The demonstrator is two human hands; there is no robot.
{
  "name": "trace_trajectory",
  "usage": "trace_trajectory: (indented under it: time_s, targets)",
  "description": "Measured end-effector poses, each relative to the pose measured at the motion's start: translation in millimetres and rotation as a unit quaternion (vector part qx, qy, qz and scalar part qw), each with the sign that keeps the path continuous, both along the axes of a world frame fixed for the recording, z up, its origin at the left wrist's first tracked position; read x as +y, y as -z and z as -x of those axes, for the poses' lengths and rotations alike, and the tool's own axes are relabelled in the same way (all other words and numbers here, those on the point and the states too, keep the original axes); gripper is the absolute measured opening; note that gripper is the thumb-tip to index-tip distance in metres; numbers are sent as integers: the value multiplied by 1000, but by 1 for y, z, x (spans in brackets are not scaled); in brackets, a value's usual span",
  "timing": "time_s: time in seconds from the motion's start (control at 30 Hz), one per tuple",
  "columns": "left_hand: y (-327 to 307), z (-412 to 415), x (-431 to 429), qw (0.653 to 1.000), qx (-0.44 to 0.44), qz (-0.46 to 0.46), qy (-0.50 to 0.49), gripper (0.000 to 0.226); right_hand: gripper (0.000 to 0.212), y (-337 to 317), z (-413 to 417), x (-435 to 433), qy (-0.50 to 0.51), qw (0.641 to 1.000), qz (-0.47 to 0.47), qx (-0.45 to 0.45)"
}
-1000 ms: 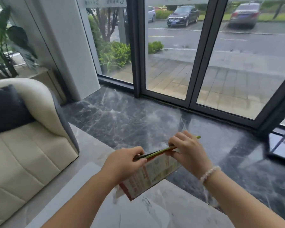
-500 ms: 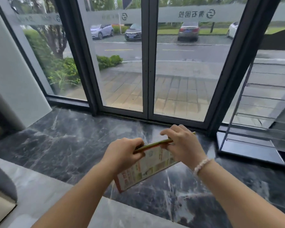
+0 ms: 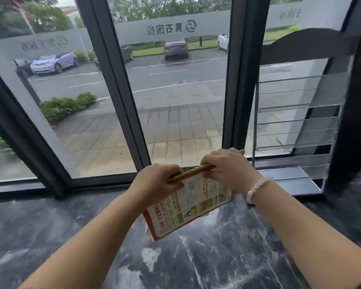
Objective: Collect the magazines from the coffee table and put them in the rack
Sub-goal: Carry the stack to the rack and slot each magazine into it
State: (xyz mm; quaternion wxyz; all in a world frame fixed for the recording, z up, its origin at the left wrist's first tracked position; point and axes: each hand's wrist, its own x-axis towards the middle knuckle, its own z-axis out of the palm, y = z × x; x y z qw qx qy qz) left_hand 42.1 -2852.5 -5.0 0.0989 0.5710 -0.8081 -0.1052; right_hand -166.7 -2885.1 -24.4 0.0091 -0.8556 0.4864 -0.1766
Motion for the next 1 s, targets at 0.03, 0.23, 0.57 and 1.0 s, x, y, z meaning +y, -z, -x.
trace_trajectory:
  time_s: [0.03, 0.23, 0.57, 1.0]
  targets:
    - [-2, 10, -20, 1000, -9, 5, 15, 14, 18, -1, 9, -14, 15, 1000, -1, 3]
    - [-7, 94, -127, 993, -29, 6, 110, 15, 23, -2, 87, -81, 116, 992, 7, 41]
    - [2, 284, -289, 978, -21, -7, 207, 14, 15, -1, 275, -209, 188, 980, -33, 54]
    - [28, 463, -464, 973, -41, 1, 229, 16, 12, 28, 451, -366, 212, 975, -44, 38]
